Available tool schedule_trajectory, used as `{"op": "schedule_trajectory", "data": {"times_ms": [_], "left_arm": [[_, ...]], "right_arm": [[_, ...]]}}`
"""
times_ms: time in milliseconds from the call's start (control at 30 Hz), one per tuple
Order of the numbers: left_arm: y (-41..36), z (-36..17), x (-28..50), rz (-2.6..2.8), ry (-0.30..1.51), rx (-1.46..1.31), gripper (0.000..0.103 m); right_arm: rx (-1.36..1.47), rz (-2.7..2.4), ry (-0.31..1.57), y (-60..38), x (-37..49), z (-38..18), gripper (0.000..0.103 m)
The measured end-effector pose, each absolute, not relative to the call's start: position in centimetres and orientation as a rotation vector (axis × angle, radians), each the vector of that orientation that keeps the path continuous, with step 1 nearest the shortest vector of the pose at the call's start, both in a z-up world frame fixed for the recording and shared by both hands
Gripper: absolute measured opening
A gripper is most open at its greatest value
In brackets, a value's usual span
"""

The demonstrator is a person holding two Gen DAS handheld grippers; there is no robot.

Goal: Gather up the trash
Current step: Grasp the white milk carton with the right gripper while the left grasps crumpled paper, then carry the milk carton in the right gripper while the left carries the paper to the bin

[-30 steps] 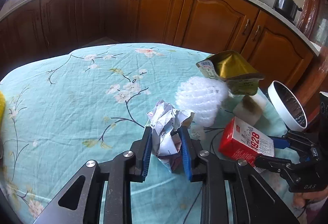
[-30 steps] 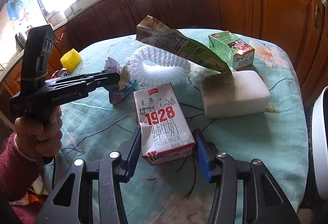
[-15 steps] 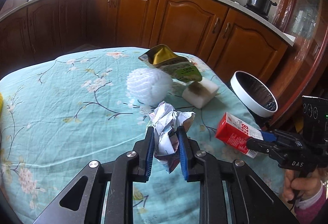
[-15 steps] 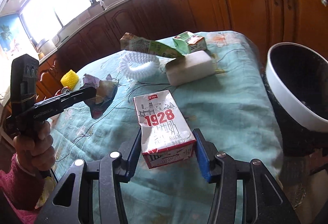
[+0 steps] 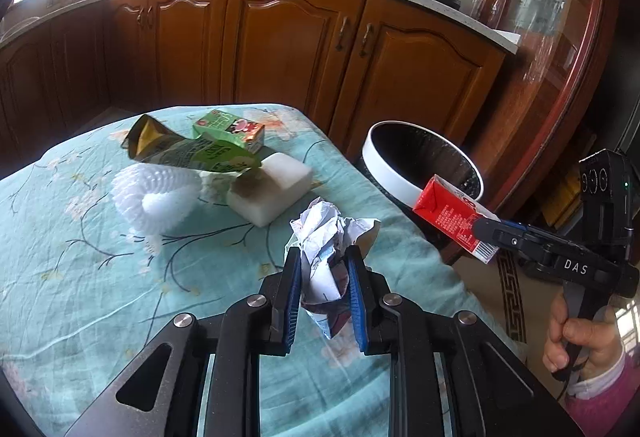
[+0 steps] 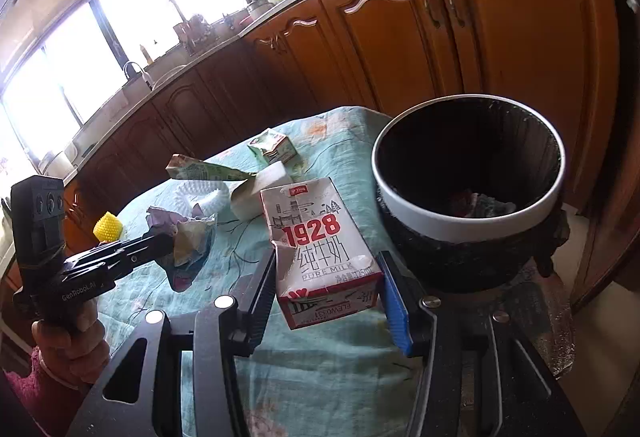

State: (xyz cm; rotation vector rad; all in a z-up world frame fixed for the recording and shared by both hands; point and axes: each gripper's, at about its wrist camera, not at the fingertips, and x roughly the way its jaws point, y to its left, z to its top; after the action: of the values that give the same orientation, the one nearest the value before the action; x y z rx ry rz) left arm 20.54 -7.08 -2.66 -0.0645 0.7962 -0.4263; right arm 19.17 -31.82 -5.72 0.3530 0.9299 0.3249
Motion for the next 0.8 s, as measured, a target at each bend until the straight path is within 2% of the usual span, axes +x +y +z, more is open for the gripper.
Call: {"op": "schedule_trajectory", "data": {"times_ms": [800], "left_arm": [[-16.0,-3.2,26.5,-0.534,0.793,-0.004,0.02]], "right_arm": [[0.377,0.198,0.89,-38.8,21.3,-5.5,0.05]]}}
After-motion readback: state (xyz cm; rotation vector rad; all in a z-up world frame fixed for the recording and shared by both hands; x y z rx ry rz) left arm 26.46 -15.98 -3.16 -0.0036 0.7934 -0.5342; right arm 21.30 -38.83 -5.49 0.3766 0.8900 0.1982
